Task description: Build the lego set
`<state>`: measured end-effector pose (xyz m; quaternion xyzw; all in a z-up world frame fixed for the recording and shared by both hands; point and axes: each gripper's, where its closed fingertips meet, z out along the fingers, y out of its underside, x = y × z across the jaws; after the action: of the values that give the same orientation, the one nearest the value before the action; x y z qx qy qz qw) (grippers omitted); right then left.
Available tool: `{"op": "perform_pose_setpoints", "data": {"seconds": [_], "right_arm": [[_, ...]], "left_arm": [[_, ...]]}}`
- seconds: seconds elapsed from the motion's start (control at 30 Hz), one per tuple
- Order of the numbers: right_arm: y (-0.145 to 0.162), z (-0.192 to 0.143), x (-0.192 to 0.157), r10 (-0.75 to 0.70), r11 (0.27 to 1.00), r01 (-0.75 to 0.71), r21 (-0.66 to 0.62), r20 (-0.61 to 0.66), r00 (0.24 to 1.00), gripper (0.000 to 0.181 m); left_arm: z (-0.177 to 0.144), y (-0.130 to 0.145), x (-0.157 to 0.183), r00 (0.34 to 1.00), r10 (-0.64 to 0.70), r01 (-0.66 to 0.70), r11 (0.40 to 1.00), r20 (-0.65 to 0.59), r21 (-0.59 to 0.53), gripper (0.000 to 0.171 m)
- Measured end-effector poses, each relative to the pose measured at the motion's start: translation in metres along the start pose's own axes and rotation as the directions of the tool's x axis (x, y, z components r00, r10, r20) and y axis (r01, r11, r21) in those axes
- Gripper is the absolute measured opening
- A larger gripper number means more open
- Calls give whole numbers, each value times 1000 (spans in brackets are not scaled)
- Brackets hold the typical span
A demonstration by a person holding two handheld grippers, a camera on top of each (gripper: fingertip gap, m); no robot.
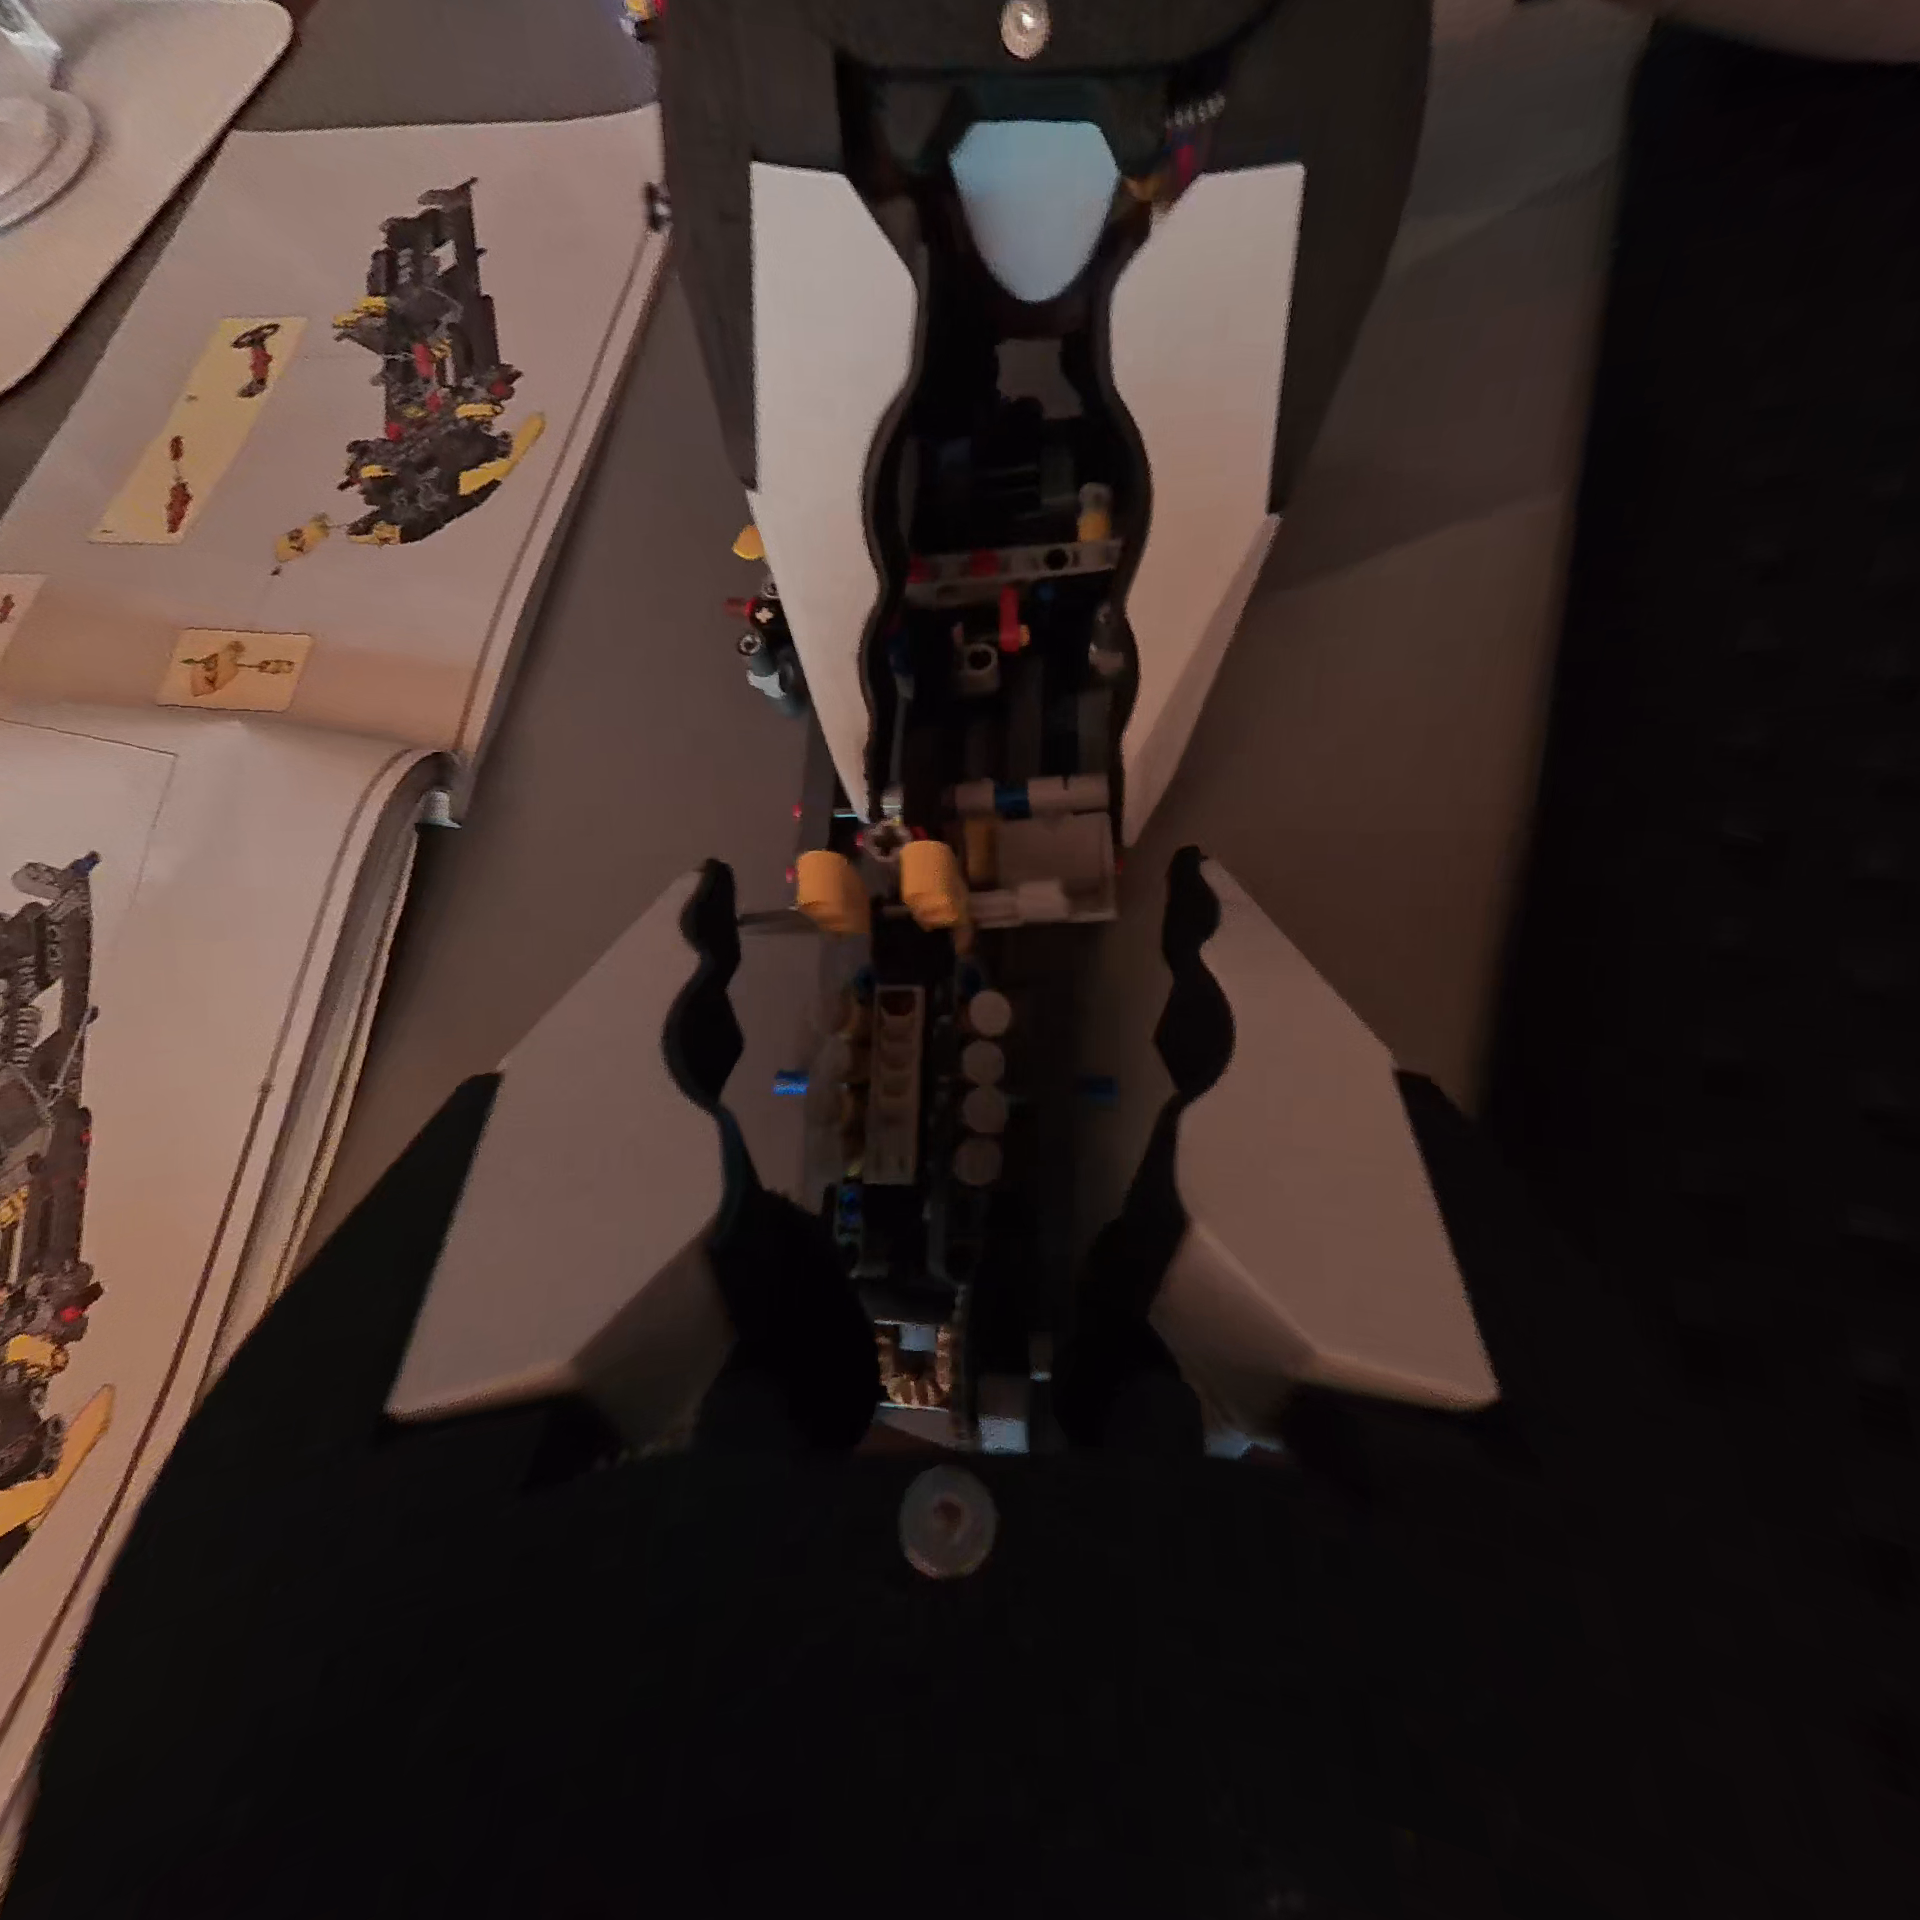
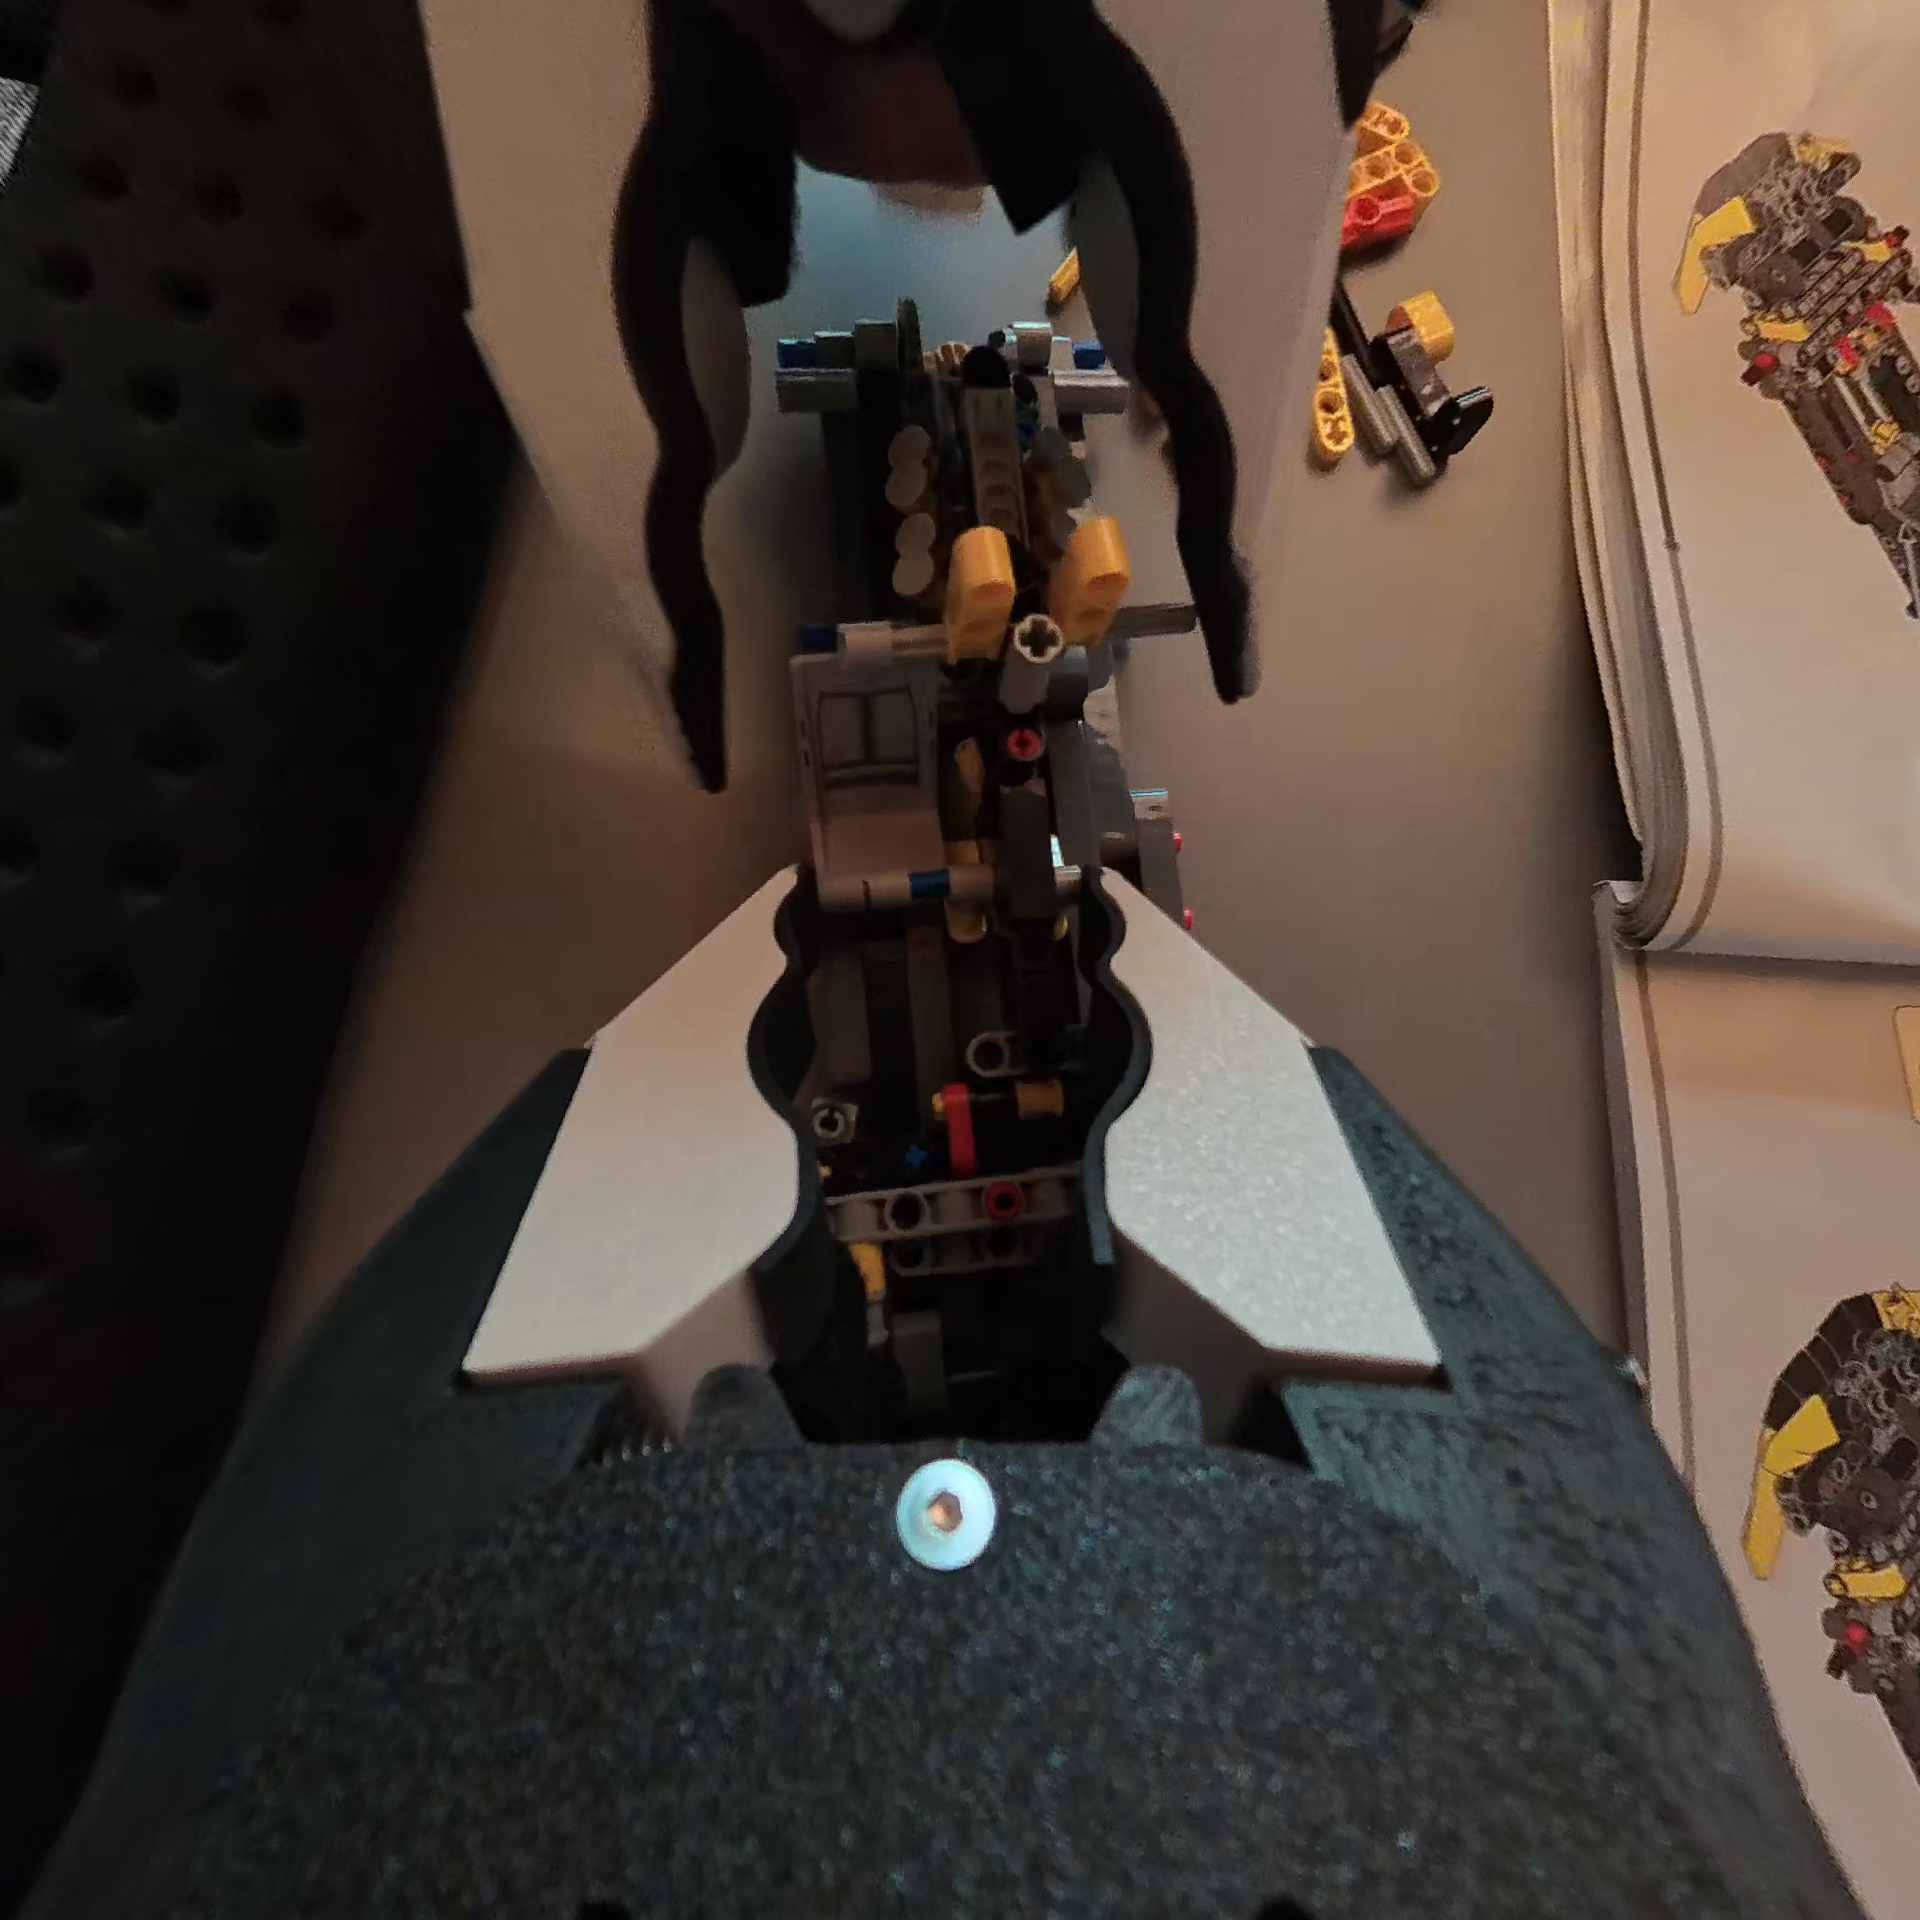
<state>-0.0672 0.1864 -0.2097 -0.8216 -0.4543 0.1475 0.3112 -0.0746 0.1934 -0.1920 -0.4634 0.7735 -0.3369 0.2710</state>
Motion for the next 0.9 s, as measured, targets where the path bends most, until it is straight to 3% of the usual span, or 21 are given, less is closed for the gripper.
{"op": "perform_pose_setpoints", "data": {"seconds": [0.03, 0.1, 0.3, 0.43, 0.9], "right_arm": [[0, 0, -1, 1, 1000, -1, 0, 2, 1000, 50], [0, 0, -1, 6, 1000, -6, 2, 5, 1000, 50], [-1, 1, 0, 5, 1000, -5, 2, -3, 1000, 49], [-2, 2, 0, -6, 1000, 6, 12, -12, 1000, 49], [-1, 3, 1, -45, 999, 44, -16, -26, 999, 48]], "left_arm": [[-1, -2, -2, 1000, -7, 7, 1000, 6, 11, 66], [-3, -3, 0, 1000, -10, 11, 1000, -20, 23, 56], [-2, 1, 1, 998, 61, -61, 998, 11, 15, 65], [-7, 8, -7, 1000, 13, -13, 1000, 13, 6, 71], [-3, 12, -3, 996, -54, 57, 998, -74, 39, 64]]}}
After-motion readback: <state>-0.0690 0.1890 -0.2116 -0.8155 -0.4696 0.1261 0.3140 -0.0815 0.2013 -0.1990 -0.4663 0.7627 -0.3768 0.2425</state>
